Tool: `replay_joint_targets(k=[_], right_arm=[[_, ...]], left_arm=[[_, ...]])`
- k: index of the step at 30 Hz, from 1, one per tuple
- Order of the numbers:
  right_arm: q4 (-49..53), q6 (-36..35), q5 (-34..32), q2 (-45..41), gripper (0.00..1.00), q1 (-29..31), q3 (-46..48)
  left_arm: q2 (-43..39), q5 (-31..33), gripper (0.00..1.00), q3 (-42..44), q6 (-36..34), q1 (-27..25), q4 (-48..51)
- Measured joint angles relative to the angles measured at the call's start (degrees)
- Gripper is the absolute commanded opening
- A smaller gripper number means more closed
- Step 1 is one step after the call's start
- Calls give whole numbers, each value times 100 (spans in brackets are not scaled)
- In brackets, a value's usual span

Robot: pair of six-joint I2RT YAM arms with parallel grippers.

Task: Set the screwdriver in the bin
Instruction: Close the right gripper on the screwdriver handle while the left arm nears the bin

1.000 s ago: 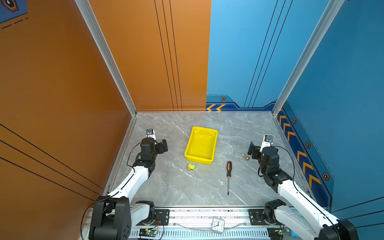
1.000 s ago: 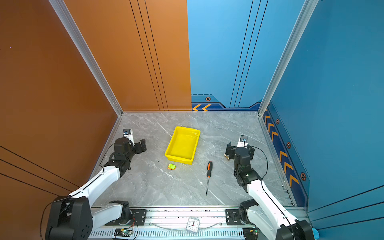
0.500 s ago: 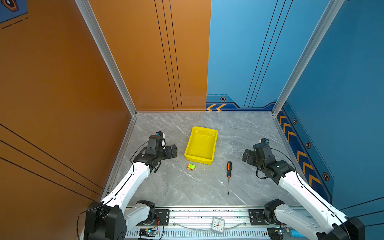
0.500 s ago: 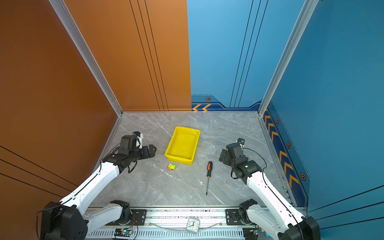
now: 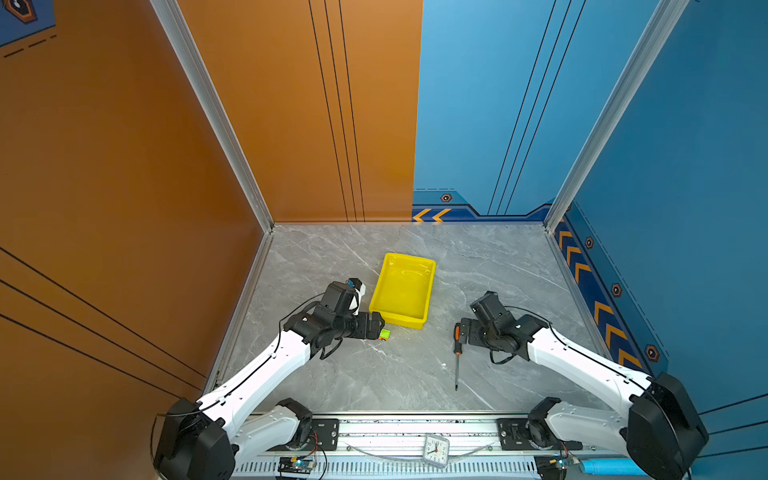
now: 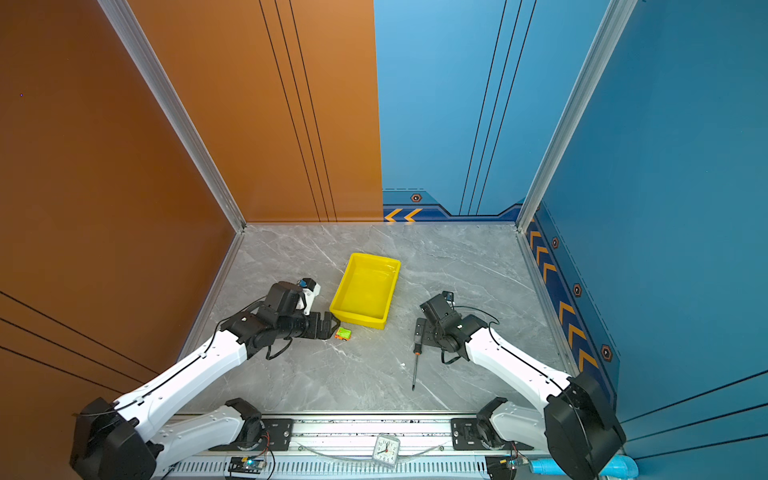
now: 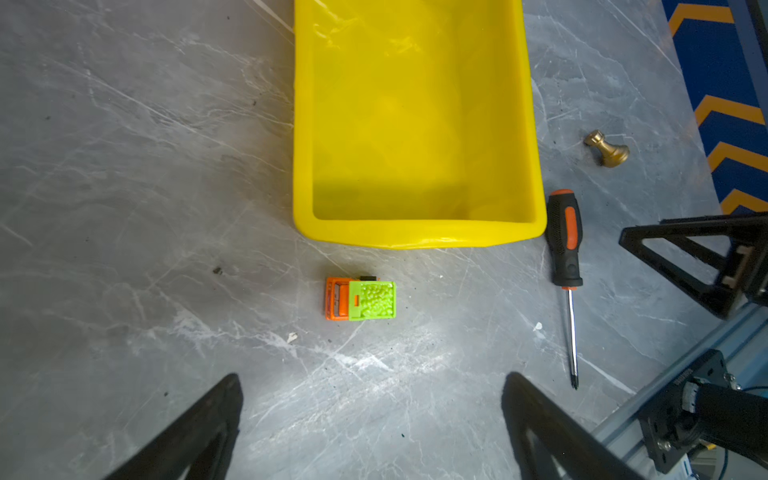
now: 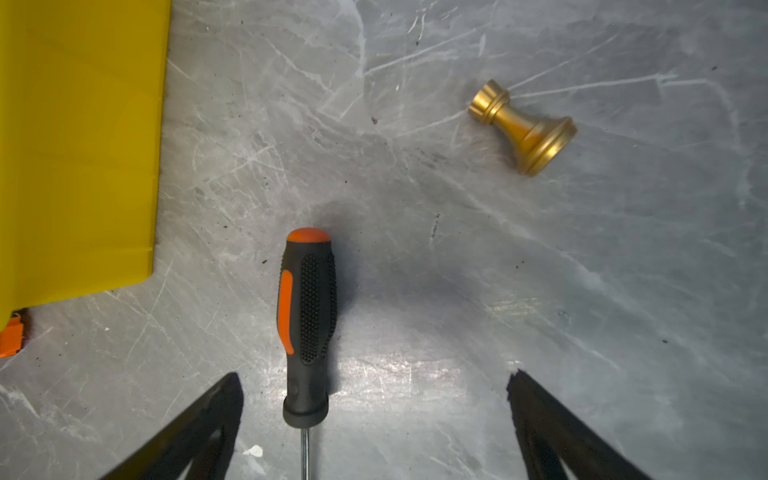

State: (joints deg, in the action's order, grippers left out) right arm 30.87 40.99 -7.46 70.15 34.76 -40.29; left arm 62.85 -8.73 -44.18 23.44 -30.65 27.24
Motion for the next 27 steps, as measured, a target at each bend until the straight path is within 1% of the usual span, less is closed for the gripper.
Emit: replay_joint_targets(k=[4, 8, 13, 18, 21, 27], right_arm=[[-210, -4, 4, 350, 85, 142, -4], [-483, 0, 24, 614, 77, 201, -4], [-758, -2, 24, 931, 66, 251, -48], [-964, 0, 22, 1154, 62, 282, -66], [-1023, 17, 20, 1300, 54, 315, -83], [-1117, 28, 15, 1453, 43, 393, -92]], left_arm=[[72, 98, 98, -44, 0, -352, 0], [81, 188, 98, -50, 2, -507, 0], [114, 254, 98, -52, 4, -516, 0], [146, 271, 98, -52, 4, -516, -2], [146, 271, 98, -52, 2, -516, -2], [146, 293, 98, -52, 0, -514, -2]])
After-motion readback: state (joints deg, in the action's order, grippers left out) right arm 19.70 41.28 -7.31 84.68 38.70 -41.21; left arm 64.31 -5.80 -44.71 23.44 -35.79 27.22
